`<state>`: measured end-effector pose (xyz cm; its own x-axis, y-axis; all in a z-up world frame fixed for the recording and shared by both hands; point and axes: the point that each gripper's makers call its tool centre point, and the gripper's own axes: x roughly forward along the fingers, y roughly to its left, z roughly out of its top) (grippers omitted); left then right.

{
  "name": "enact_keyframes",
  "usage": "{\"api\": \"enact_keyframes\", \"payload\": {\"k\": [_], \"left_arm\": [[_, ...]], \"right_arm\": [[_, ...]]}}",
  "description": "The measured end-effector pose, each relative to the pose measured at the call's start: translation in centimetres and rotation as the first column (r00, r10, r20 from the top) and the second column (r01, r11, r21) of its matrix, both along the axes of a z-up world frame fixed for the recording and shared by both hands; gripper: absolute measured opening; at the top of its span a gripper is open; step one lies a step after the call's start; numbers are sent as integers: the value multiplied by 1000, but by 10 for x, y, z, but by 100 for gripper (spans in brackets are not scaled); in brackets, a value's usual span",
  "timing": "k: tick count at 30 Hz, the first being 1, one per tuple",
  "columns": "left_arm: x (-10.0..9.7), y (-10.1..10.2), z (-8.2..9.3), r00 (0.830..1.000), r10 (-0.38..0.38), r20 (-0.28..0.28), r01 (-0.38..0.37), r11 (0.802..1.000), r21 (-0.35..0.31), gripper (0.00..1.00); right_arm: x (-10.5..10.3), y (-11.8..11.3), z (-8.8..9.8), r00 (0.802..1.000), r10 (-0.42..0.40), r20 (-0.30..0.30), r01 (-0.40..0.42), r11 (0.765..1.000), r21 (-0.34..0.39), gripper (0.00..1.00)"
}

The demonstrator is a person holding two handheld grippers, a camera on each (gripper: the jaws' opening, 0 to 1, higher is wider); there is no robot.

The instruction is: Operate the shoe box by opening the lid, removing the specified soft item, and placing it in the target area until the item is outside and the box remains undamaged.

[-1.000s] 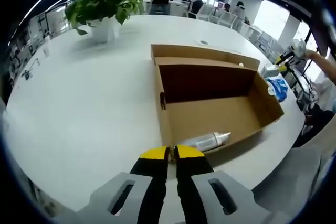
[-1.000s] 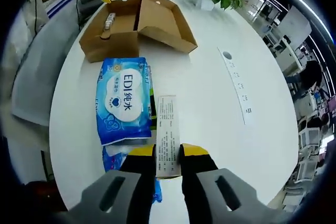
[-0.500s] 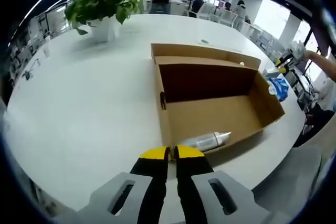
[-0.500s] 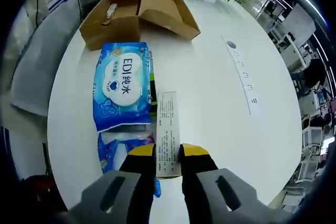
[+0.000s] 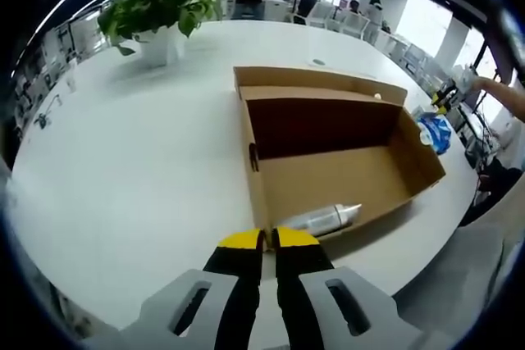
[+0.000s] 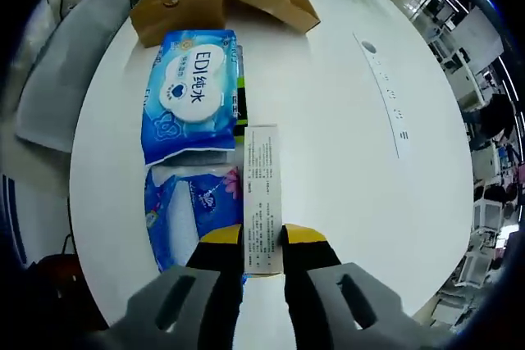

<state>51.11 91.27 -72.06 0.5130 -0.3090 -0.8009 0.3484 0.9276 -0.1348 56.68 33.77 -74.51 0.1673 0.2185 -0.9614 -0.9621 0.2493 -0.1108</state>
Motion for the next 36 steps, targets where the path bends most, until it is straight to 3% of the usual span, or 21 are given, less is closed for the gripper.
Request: {"api": "enact_keyframes", "payload": {"k": [8,27,36], "left_arm": [[0,0,0,1000,-7,-2,7,1000,6,2],[0,0,0,1000,-19,-5,19,1000,14,2],[0,0,0,1000,-26,1,26,1000,13,3]], "right_arm": [[-5,-18,-5,1000,4,0,-4,999,-54,15],[1,-20,-7,999,33,20,-31,996,-83,15],[6,-23,-7,999,9,40,-5,996,-92,16]]}}
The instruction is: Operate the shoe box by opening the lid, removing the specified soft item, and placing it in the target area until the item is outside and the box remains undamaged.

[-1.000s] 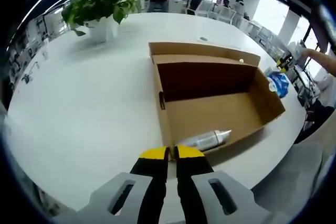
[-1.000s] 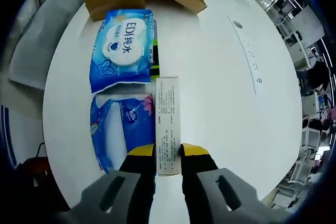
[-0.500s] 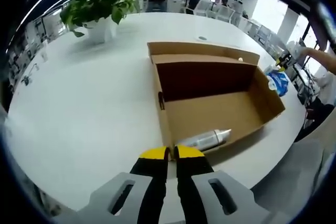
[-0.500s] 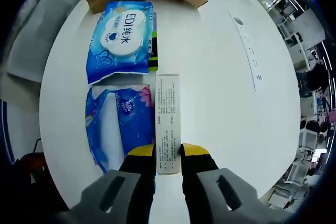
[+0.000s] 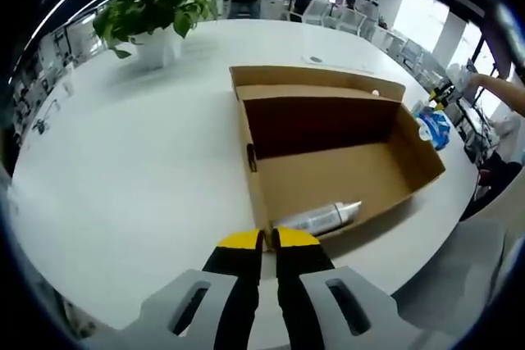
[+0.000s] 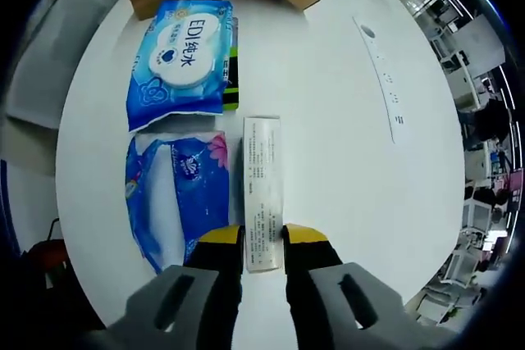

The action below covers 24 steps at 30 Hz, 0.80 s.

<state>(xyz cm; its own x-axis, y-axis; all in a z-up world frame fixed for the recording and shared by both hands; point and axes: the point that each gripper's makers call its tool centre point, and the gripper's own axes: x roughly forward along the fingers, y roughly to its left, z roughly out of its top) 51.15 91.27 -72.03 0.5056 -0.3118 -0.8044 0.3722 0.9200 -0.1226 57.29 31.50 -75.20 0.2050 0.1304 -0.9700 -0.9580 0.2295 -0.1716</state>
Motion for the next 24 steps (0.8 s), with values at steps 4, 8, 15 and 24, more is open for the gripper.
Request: {"api": "enact_keyframes", "payload": {"k": [4,8,15,24], "left_arm": [[0,-1,1,1000,-20,12,20,1000,14,3],[1,-1,2,999,-37,25,36,999,26,4],[4,-2,9,996,-78,45,76,996,45,11],[14,-11,30,978,-187,88,181,981,76,17]], "right_arm": [[1,1,3,1000,-18,19,18,1000,9,18],[2,2,9,998,-48,41,47,998,29,22],[0,7,21,992,-97,77,91,993,70,26],[-7,20,43,970,-212,121,191,967,169,34]]}}
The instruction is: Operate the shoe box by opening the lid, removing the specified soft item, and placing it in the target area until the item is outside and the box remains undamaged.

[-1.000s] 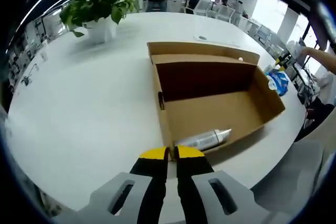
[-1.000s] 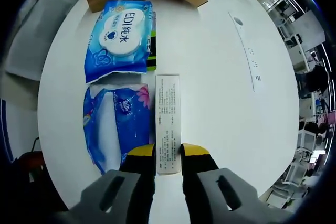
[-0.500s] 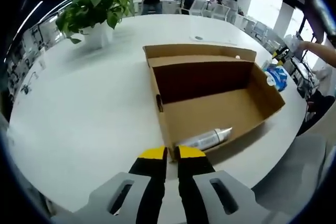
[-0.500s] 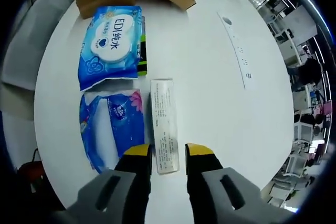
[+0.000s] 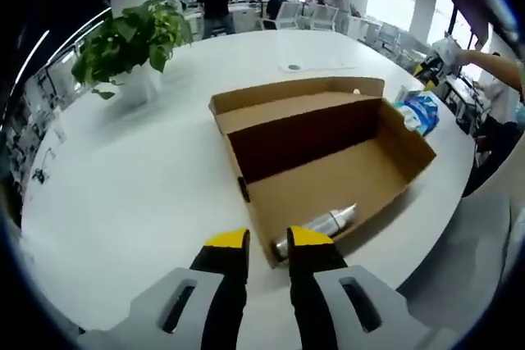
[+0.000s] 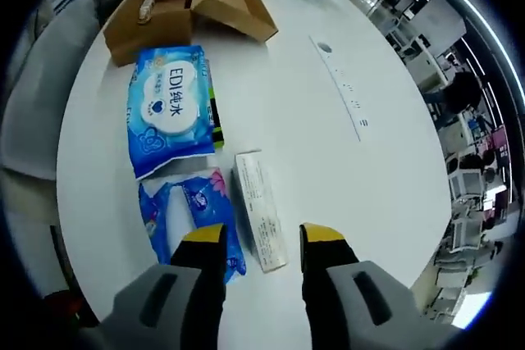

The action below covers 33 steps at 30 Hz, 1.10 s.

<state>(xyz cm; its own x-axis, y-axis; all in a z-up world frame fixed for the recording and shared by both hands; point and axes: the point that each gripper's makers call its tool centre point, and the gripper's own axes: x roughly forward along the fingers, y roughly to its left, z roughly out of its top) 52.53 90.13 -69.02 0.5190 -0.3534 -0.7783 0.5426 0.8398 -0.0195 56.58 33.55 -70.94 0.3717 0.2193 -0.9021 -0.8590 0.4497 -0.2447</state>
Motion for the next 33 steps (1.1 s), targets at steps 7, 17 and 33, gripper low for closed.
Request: {"api": "enact_keyframes", "payload": {"k": [7,17,33], "left_arm": [[3,-15,6,992,-129,-1,129,991,31,20],[1,-41,0,930,-361,-68,366,928,68,27],[3,-67,-26,776,-598,-200,624,774,105,34]], "right_arm": [[-11,9,16,997,-76,30,73,995,74,42],[-40,36,37,975,-213,59,191,948,253,52],[-93,81,56,934,-347,80,284,862,420,75]]}}
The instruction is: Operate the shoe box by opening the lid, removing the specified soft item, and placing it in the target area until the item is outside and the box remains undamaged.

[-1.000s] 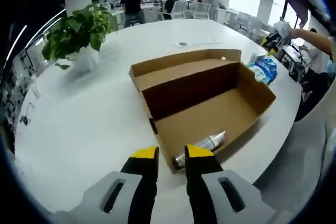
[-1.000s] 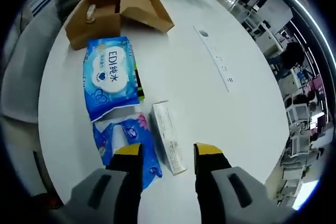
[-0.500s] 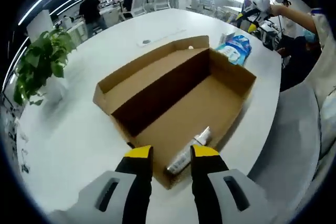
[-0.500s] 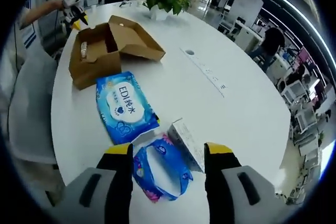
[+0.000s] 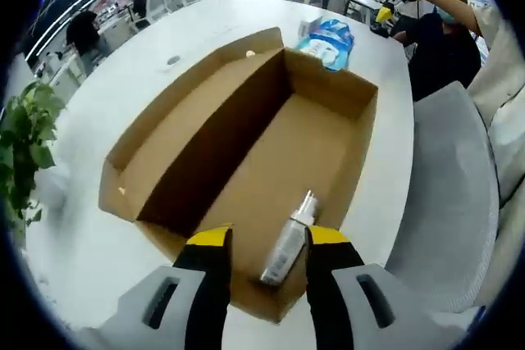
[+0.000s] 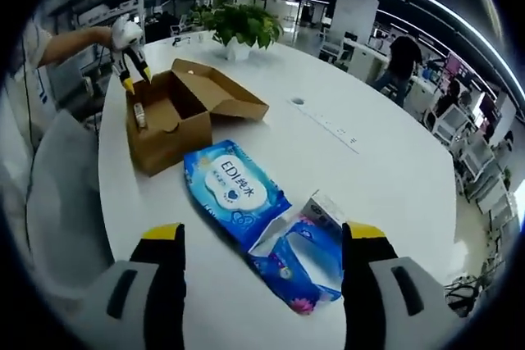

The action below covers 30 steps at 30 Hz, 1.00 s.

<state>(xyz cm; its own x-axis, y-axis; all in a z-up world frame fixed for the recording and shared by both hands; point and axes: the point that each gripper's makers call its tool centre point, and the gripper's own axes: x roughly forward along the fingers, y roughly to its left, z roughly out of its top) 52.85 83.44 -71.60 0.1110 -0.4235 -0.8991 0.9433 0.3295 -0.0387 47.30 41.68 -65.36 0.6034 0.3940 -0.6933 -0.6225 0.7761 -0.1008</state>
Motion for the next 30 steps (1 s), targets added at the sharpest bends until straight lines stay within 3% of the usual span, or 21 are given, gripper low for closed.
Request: {"api": "enact_keyframes", "payload": {"k": [6,12,17,20,30], "left_arm": [[0,-4,-10,994,-105,-39,107,993,48,36],[-2,-8,-20,975,-208,-77,215,972,98,38],[-3,-10,-27,961,-255,-108,267,957,113,39],[-5,-8,-33,945,-303,-123,319,937,144,41],[-8,-9,-50,906,-384,-176,412,896,166,43]], "right_arm": [[-11,21,15,999,-36,38,33,997,70,84],[-22,38,23,997,-66,44,61,991,120,95],[-31,49,28,995,-78,55,70,989,132,96],[-37,54,29,995,-80,55,72,988,139,96],[-48,56,15,995,-95,32,90,986,141,96]]}}
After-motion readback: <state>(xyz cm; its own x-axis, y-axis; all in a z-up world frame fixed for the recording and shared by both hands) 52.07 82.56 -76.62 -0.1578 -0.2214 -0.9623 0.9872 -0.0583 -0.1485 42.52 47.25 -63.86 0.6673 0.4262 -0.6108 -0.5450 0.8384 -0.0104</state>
